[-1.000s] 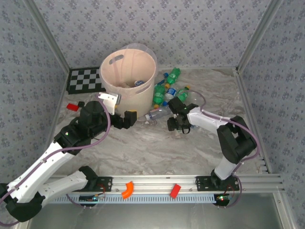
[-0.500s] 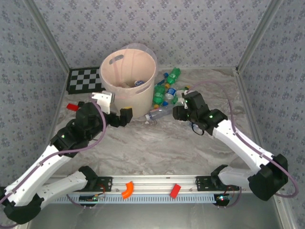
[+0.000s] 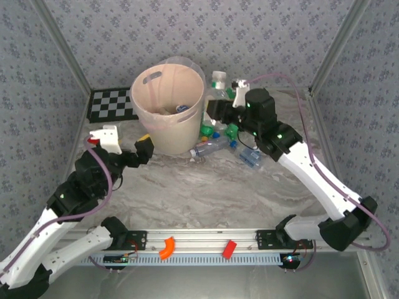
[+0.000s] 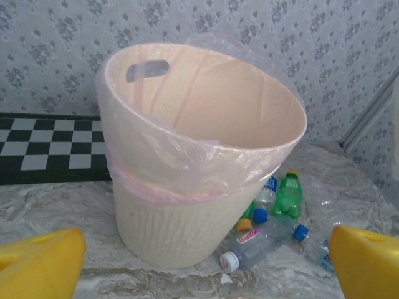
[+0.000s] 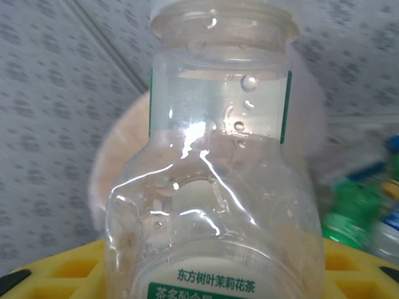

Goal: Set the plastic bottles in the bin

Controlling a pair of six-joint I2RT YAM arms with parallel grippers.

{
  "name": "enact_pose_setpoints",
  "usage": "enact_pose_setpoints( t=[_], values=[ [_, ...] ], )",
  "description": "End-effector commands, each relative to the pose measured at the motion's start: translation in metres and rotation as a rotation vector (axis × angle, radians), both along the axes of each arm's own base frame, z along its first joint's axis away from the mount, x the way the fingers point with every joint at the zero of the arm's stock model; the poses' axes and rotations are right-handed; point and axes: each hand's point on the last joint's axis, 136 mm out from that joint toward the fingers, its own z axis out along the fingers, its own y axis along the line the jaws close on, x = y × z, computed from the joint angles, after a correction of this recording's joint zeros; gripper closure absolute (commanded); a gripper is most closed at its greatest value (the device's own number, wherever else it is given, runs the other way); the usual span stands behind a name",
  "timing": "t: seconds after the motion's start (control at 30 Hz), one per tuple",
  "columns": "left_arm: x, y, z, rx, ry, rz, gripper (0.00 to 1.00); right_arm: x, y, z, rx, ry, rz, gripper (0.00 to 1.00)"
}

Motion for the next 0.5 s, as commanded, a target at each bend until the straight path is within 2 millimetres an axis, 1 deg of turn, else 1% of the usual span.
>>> enact_pose_setpoints(
  t=[0.0,0.07,0.17,0.33,0.43,0.47],
  values=[
    [-0.006,0.007,0.001,-0.013,-0.001,0.011,0.00,0.008,0.035,0.038,0.145,-0.035,0.092,0.46],
    [-0.011,0.007,0.000,-0.009,0.003,-0.011,0.00,0.019,0.051,0.049,0.161,-0.044,0.101,0.46],
    [-0.016,0.010,-0.003,0.003,0.012,-0.022,0.00,0.040,0.070,0.051,0.203,-0.012,0.092,0.47],
    [-0.024,0.020,-0.004,0.013,-0.002,-0.017,0.00,0.072,0.098,0.042,0.229,0.037,0.063,0.47],
    [-0.030,0.027,-0.001,0.027,-0.014,-0.016,0.00,0.086,0.113,0.034,0.218,0.055,0.050,0.47],
    [-0.032,0.029,0.000,0.030,-0.020,-0.014,0.00,0.091,0.117,0.031,0.211,0.061,0.047,0.45]
  ],
)
